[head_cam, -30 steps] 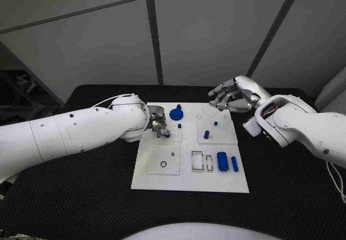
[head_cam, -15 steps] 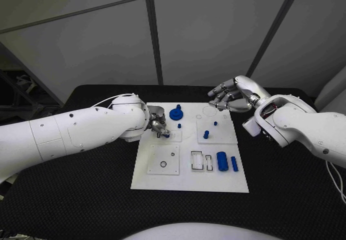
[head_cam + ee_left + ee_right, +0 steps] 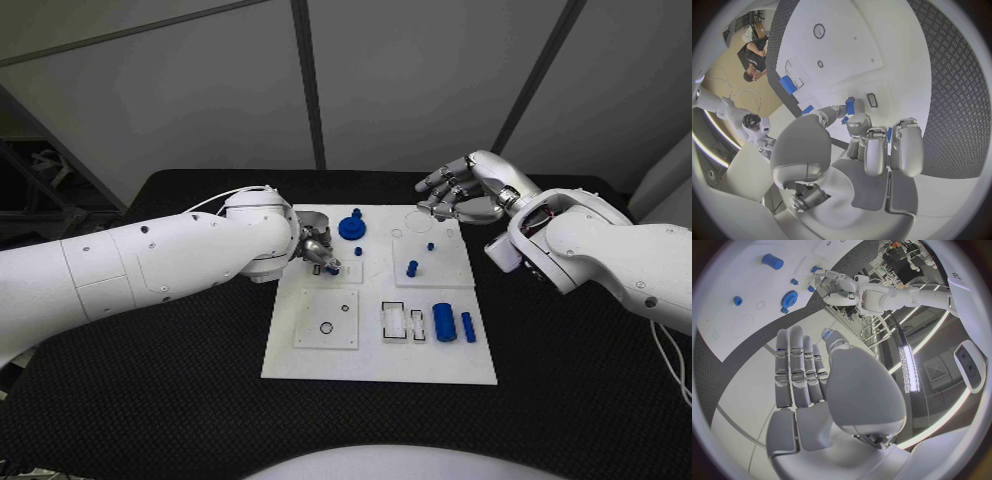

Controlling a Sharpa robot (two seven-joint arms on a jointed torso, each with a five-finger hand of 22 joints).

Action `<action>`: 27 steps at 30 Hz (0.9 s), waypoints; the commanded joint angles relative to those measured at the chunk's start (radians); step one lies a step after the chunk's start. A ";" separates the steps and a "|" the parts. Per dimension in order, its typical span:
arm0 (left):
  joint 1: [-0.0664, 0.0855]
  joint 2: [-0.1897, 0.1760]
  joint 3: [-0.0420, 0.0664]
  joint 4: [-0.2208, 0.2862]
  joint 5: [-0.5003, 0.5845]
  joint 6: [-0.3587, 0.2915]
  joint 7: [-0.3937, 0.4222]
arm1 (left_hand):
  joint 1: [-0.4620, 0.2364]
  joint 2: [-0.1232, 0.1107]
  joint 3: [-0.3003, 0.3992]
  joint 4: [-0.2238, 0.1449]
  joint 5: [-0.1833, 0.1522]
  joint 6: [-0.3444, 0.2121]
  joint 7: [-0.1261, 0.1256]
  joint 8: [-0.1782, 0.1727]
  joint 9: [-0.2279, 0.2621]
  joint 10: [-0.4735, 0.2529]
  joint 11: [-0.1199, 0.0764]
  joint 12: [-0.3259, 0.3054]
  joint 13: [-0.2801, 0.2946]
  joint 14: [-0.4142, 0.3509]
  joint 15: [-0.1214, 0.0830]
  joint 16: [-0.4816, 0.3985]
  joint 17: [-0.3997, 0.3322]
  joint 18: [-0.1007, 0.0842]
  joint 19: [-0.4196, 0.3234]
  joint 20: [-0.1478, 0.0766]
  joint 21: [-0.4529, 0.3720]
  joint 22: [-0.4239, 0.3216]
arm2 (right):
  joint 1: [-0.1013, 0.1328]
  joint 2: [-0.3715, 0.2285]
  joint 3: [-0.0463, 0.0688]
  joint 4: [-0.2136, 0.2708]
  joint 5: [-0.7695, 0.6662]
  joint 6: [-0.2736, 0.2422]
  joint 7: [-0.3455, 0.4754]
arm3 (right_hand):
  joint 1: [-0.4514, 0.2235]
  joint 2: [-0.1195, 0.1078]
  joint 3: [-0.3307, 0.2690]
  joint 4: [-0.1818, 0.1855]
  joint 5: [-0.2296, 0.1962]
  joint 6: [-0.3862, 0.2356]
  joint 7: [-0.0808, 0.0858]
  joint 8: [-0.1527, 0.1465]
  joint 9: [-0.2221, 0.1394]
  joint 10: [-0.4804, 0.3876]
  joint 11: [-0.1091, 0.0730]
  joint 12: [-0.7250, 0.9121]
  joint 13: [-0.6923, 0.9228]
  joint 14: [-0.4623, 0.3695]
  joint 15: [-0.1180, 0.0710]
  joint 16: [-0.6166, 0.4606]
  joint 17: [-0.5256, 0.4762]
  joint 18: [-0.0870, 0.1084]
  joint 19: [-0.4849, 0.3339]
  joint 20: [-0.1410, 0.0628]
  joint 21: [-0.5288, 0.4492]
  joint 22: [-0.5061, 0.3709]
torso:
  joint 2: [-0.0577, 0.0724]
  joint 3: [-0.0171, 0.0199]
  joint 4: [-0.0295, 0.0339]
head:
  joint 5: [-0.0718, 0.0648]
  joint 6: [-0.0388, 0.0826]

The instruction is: Assemble the parts on the task board

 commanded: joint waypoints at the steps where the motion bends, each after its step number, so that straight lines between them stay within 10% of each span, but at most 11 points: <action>1: -0.003 0.006 -0.003 -0.003 0.007 0.026 -0.007 | -0.014 0.002 0.028 -0.036 0.002 0.009 -0.001 -0.005 -0.002 0.008 0.002 0.007 0.003 0.107 -0.007 0.006 0.263 -0.015 0.006 0.000 0.004 0.023 | 0.002 0.000 0.001 0.002 0.003 -0.006 0.008 | 0.007 -0.004 0.002 0.003 0.005 0.001 0.003 -0.007 -0.001 0.005 0.001 -0.005 -0.001 0.007 0.001 -0.006 0.001 0.002 0.007 0.000 -0.006 -0.001 | 0.000 0.0001 -0.0006 | -0.001 -0.002; 27: -0.003 0.024 -0.003 -0.029 0.013 0.045 -0.006 | -0.085 0.035 -0.086 0.018 0.000 0.047 -0.007 -0.023 -0.018 0.020 -0.002 0.019 0.016 0.107 -0.011 0.006 0.263 -0.019 0.016 -0.004 0.013 0.044 | 0.002 -0.004 0.001 0.006 0.003 -0.006 0.005 | 0.007 -0.004 0.003 0.003 0.008 0.001 0.003 -0.007 -0.001 0.005 0.001 -0.006 -0.003 0.007 0.002 -0.007 0.002 0.002 0.007 0.000 -0.007 -0.002 | 0.000 0.0005 0.0006 | -0.009 -0.002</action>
